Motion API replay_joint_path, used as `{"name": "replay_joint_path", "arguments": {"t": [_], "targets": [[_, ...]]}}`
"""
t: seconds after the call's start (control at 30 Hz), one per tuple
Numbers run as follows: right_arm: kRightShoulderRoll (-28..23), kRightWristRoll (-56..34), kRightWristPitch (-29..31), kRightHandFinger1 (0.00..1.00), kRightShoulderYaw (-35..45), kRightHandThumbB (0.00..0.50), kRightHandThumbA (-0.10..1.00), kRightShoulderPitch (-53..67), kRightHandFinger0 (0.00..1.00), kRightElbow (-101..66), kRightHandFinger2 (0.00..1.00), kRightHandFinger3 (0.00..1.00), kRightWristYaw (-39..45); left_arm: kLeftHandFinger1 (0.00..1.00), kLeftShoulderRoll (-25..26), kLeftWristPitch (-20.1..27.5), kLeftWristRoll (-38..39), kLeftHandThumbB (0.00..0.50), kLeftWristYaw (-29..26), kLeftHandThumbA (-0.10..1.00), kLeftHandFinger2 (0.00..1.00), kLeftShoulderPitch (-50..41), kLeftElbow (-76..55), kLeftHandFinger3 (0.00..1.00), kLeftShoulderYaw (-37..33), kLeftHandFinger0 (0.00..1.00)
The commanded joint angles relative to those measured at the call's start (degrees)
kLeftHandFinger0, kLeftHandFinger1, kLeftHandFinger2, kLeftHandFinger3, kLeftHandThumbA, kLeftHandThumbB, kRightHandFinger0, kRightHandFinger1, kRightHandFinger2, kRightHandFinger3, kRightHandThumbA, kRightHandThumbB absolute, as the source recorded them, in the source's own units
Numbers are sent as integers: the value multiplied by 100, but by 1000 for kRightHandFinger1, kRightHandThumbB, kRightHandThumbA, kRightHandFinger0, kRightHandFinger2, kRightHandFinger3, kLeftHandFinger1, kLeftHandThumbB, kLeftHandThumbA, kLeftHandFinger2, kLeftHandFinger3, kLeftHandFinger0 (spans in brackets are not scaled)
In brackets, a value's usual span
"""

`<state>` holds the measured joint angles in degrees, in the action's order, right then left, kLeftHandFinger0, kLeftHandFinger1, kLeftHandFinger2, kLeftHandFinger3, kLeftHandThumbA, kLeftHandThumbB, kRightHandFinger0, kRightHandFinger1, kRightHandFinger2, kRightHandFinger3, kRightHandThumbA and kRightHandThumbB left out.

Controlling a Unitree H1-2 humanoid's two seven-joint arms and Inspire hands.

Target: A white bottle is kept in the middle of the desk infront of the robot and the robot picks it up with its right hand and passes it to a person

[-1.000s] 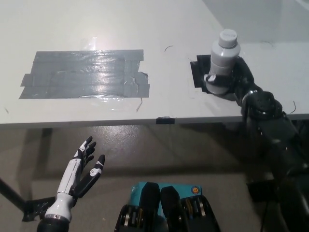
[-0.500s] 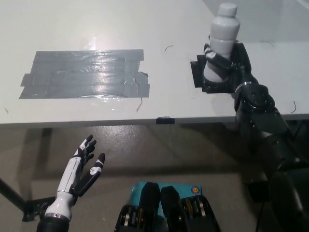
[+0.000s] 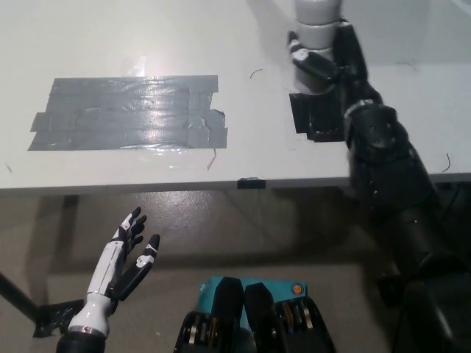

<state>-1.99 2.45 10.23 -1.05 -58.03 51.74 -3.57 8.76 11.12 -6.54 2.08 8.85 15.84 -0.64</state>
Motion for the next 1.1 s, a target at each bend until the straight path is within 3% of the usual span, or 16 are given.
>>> {"name": "replay_joint_path", "arguments": {"t": [0.0,0.17,0.23,0.4,0.7,1.03,1.07], "targets": [[70,318,-395,525,-364,143,-100,-461,89,-36,906,918,288,1000,17,212,-29,45,-60,616,1000,-24,-118,1000,-4,1000],[140,519,-335,517,-694,168,-100,-768,57,735,893,880,193,1000,11,188,-25,37,-33,564,1000,-93,-203,1000,-23,1000],[181,448,-344,521,-699,158,-100,-917,39,1083,897,866,235,1000,27,204,-36,31,-24,575,1000,-86,-201,1000,-31,1000],[243,491,-189,543,-752,192,-100,-1090,59,1732,895,859,196,1000,14,143,-50,39,-3,583,1000,-181,-302,1000,-60,1000],[351,545,-191,598,-851,177,-100,-1174,114,2114,898,872,172,1000,-9,111,-21,47,9,533,1000,-271,-317,1000,-109,1000],[383,511,-109,574,-776,175,-100,-1145,104,2104,876,827,206,1000,-1,118,21,54,26,534,1000,-278,-304,1000,-112,1000],[387,526,-105,646,-778,193,-100,-1137,197,2105,920,841,152,1000,5,109,8,54,28,534,1000,-280,-314,1000,-117,1000]]}}
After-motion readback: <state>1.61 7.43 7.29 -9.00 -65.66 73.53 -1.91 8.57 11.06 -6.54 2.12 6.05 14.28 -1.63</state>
